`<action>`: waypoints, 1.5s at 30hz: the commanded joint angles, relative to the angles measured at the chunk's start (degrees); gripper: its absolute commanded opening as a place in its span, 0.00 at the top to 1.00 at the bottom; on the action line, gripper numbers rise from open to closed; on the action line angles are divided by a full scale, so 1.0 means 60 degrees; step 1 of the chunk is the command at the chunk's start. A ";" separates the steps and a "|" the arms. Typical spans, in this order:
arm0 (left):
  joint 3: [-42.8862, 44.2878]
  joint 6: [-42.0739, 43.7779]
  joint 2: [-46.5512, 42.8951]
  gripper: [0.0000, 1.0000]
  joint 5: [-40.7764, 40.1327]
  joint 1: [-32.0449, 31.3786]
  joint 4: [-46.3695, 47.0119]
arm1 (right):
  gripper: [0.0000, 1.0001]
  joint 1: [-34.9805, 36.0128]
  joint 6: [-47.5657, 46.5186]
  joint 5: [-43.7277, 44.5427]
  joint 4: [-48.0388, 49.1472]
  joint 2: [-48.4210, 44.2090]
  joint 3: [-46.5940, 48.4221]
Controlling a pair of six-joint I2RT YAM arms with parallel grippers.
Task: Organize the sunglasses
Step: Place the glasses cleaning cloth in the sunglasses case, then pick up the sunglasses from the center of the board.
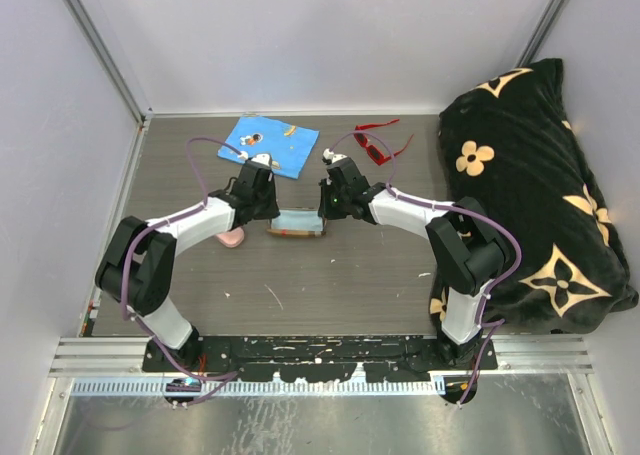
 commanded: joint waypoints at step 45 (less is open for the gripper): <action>0.0379 -0.0235 -0.2339 0.52 -0.0531 0.0203 -0.2201 | 0.59 -0.0084 -0.1470 0.1513 -0.1223 -0.1990 -0.0028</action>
